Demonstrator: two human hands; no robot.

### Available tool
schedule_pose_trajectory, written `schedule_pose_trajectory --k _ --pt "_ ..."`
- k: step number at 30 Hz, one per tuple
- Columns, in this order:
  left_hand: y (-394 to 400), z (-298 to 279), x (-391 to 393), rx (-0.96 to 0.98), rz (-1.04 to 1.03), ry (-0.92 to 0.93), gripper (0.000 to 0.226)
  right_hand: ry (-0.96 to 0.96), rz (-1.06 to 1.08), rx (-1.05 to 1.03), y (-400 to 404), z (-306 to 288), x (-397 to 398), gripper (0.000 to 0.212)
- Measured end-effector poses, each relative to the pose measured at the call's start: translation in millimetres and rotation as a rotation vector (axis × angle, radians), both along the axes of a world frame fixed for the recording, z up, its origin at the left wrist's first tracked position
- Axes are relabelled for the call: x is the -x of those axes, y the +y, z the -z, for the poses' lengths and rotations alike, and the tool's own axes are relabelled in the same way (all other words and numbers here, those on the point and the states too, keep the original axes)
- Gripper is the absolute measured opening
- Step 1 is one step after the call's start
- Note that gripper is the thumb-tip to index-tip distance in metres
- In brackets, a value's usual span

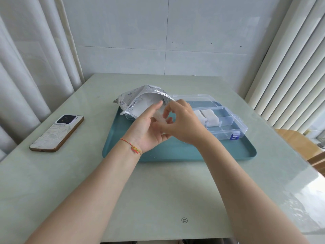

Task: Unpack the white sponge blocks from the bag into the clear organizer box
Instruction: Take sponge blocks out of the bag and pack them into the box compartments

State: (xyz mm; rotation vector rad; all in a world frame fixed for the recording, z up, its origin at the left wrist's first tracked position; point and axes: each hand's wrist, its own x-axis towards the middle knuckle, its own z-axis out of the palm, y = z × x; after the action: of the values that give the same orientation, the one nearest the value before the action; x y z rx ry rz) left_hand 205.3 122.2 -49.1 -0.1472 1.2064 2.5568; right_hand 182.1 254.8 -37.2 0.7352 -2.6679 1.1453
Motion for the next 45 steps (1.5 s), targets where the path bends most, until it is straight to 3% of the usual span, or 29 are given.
schedule_pose_trajectory --k 3,6,13,17,23,29,31,35,38,41,45 --pt "-3.7 -0.1 0.7 -0.047 -0.075 -0.061 0.034 -0.089 -0.080 0.017 4.9 -8.5 -4.0 0.039" --pt "-7.4 1.6 2.7 -0.015 -0.078 -0.078 0.041 -0.069 -0.065 0.095 5.0 -10.1 -5.0 0.035" --pt "-2.4 0.2 1.7 0.006 -0.088 -0.049 0.064 0.020 -0.048 0.054 -7.6 -2.1 -8.1 0.022" --pt "-2.0 0.1 2.9 0.068 -0.131 -0.061 0.036 0.007 -0.018 0.069 -6.5 -2.1 -3.9 0.009" --pt "-1.5 0.5 4.4 0.095 -0.190 -0.126 0.029 -0.001 -0.017 0.071 -1.6 -5.0 -0.8 0.019" --pt "-2.2 -0.7 1.6 0.024 -0.193 -0.115 0.054 -0.086 -0.076 0.122 0.1 -11.2 -5.6 0.020" --pt "-4.1 2.1 3.4 0.002 -0.192 -0.123 0.060 -0.155 -0.108 0.167 1.9 -16.9 -9.4 0.021" --pt "-8.0 5.9 8.0 -0.077 -0.188 -0.162 0.025 -0.322 -0.180 0.306 9.8 -29.5 -14.3 0.023" --pt "-8.0 5.0 9.5 -0.093 -0.206 -0.170 0.027 -0.399 -0.229 0.548 15.4 -32.3 -10.1 0.022" --pt "-5.7 2.2 6.4 -0.107 -0.193 -0.134 0.054 -0.216 -0.022 0.555 14.5 -29.8 -6.1 0.018" --pt "-2.6 1.1 3.5 -0.110 -0.151 -0.120 0.033 0.074 0.057 0.258 6.2 -19.4 -6.6 0.015"
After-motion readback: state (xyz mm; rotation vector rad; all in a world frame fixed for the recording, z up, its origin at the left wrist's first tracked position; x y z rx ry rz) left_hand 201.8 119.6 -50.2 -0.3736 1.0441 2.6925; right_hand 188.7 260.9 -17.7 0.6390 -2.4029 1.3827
